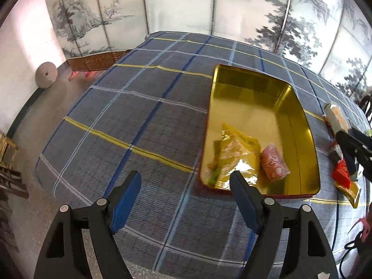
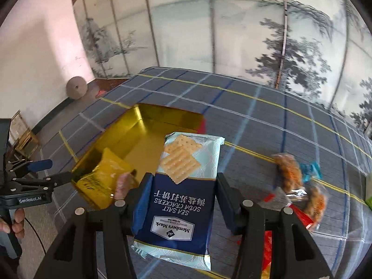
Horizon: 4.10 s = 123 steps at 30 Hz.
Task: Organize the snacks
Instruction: 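Carry the blue soda-cracker packet with the right gripper over the tray, then open the right gripper to release the soda crackers into the tray, then move the right gripper to the gold silver-striped packet and grasp it, then move the left gripper to the red packet on the table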
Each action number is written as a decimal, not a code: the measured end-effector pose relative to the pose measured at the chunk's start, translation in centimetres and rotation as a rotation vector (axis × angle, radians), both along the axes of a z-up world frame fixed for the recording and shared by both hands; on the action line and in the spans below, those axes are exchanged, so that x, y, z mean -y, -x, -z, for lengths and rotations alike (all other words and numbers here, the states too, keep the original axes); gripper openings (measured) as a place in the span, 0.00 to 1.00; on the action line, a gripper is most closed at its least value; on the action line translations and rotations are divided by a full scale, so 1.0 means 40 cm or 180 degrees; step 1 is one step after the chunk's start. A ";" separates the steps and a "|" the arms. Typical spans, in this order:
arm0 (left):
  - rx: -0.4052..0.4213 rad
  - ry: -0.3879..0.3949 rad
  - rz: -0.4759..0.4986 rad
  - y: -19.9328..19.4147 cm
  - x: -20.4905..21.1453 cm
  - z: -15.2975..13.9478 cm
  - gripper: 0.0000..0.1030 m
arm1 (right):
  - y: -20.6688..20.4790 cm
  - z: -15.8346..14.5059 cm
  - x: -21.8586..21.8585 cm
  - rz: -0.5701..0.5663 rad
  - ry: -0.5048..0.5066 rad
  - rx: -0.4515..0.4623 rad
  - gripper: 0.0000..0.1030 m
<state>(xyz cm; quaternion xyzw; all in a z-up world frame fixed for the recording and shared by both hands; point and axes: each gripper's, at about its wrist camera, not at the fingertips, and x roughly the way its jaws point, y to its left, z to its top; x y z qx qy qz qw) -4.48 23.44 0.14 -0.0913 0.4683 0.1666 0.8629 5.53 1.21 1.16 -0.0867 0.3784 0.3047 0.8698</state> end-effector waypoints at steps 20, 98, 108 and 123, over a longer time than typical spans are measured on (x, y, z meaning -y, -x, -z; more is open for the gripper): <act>0.0017 0.0062 -0.0412 0.101 -0.100 -0.010 0.74 | 0.023 0.046 -0.147 -0.0303 0.0197 -0.0071 0.52; -0.0050 -0.0033 0.0439 -0.013 0.199 -0.032 0.75 | -0.046 0.194 0.295 -0.0293 0.0928 -0.0830 0.66; -0.0053 -0.0035 0.0468 -0.011 0.211 -0.033 0.76 | -0.031 0.201 0.301 -0.0305 0.0949 -0.0782 0.58; -0.0023 -0.0016 0.0868 -0.059 0.332 -0.040 0.76 | 0.022 0.196 0.453 0.0238 0.0801 -0.0784 0.53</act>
